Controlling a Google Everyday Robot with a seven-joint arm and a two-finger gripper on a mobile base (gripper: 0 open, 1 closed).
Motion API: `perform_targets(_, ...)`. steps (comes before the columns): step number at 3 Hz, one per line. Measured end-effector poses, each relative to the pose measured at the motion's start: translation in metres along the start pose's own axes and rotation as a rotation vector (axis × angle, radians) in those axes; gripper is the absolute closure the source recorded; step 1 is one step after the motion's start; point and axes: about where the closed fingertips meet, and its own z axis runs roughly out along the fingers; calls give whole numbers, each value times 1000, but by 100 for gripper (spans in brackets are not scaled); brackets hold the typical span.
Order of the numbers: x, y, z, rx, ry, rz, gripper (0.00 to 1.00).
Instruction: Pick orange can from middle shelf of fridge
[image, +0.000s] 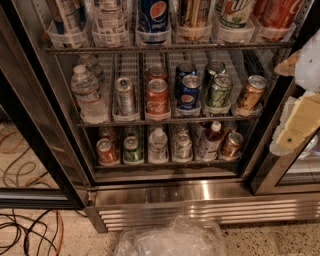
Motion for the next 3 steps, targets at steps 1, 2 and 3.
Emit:
perform_targets(1, 0, 0, 0, 0, 0, 0, 0)
perform_targets(2, -3, 6, 15, 9, -65, 67, 0)
perform_targets(3, -9, 44, 41, 9, -172, 236, 0)
